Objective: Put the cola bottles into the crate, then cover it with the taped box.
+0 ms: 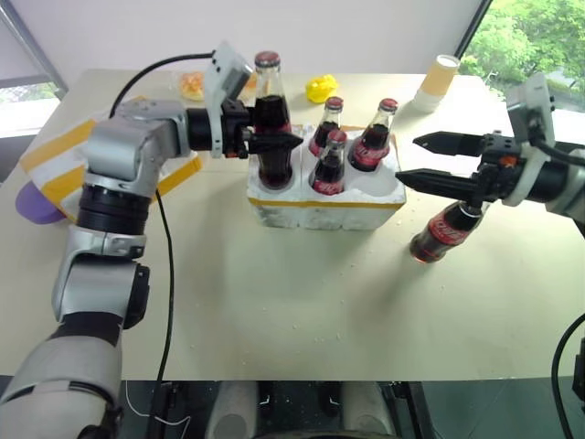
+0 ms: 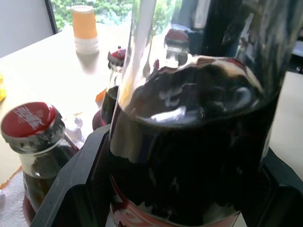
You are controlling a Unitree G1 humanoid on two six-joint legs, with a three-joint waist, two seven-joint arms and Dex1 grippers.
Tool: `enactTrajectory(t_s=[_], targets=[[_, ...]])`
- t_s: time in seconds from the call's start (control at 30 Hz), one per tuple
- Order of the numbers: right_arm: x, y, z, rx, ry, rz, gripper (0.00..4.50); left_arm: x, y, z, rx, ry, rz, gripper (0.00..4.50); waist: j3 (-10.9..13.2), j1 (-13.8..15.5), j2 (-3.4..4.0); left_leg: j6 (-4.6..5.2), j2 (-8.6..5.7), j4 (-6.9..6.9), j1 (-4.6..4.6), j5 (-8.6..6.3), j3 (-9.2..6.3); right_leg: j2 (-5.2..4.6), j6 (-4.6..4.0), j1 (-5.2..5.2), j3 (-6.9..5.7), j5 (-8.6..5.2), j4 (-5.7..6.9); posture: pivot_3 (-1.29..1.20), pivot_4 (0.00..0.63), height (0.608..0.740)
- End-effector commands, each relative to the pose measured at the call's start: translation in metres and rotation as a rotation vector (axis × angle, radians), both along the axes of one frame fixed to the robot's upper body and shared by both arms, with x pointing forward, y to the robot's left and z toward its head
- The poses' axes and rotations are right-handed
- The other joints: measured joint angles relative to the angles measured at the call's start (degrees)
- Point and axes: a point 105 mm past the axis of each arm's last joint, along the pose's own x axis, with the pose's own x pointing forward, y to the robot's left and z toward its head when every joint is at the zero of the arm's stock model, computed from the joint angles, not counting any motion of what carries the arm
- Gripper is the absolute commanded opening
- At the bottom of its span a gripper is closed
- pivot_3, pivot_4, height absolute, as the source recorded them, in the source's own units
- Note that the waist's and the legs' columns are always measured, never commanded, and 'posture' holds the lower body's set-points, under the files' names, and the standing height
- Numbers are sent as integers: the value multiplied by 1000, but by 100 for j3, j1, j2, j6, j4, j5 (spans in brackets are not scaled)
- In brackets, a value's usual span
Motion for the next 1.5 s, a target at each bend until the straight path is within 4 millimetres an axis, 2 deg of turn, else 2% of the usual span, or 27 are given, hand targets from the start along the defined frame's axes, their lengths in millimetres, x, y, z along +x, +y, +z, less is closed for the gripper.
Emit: enactTrajectory(t_s=[0.03,0.13,0.33,0.4,0.43,0.47,0.6,0.7,0.83,0.97,1.07,1.2,1.27,1.33,1.37,1.5], targets=[[-9,0,13,1,-61,-3,4500,-4,-3,7,26,-102,-38,2732,0,10,0,0,0,0,0,0,0,-1,0,0,0,0,0,0,150,740],[-8,-1,13,3,-60,-10,4500,-3,-5,0,29,-97,-42,2732,0,11,0,0,1,2,-1,0,-3,-2,0,0,0,0,-2,0,150,740],[-7,-3,12,-3,-60,-22,4500,2,-10,-33,36,-74,-7,2732,-1,11,1,1,1,2,0,0,-5,-1,-1,0,0,0,0,0,150,740],[-6,-2,12,-5,-61,-21,4500,6,-8,-40,26,-69,34,3755,-1,16,1,1,1,3,0,0,-5,-2,-1,2,0,0,0,0,150,740],[-6,-2,13,-6,-61,-21,4500,8,-7,-41,20,-66,48,4015,-1,18,1,2,0,4,0,0,-5,-3,-1,2,0,0,0,0,150,740],[-6,-2,13,-7,-61,-20,4500,9,-6,-43,16,-63,59,4477,-1,16,1,2,0,4,0,0,-5,-4,-1,3,0,0,0,0,150,740],[-5,-2,15,-11,-61,-18,4500,8,0,-42,-1,-54,81,4477,-1,8,1,2,3,5,2,0,-7,-2,-1,2,0,1,2,0,150,740],[-4,-2,16,-13,-63,-17,4500,5,6,-35,-18,-60,86,4477,-1,8,1,2,3,5,3,0,-7,-3,-1,2,1,1,2,0,150,740],[-5,-5,19,-18,-70,-24,4500,-9,24,-8,-61,-77,63,4477,-1,5,1,2,13,5,3,0,-10,-2,-1,1,1,1,3,0,150,740],[-8,-12,24,-19,-88,-52,4500,-33,47,27,-99,-88,19,4477,-2,4,3,2,17,4,4,0,-13,-2,-1,0,2,1,4,0,150,740],[-14,-21,28,-15,-110,-91,4500,-69,64,44,-75,-54,-96,4477,-2,4,3,1,18,4,4,0,-12,-1,-1,2,2,0,4,0,150,740],[-26,-35,36,15,-138,-153,4500,-104,67,31,34,16,-231,4477,-5,23,8,1,16,1,11,0,-11,-3,-1,8,3,0,0,0,150,740],[-42,-46,42,80,-128,-178,4500,-110,61,11,103,37,-262,4477,-5,37,8,0,16,1,38,-1,-10,-3,-1,32,2,-1,-1,0,150,740],[-57,-48,40,103,-122,-181,4500,-109,57,0,124,48,-271,4477,-5,45,7,0,16,0,58,-3,-17,-3,-3,52,1,-2,-4,0,150,740],[-63,-48,38,101,-118,-179,4500,-107,57,-2,125,44,-270,4477,-5,43,6,0,16,0,57,-3,-19,-3,-3,54,-1,-2,-5,0,150,740],[-109,-38,1,33,66,-87,4500,-103,51,-6,114,43,-281,4477,-6,30,5,3,18,-5,60,-4,-32,-1,-4,57,0,-2,-8,0,150,740]])
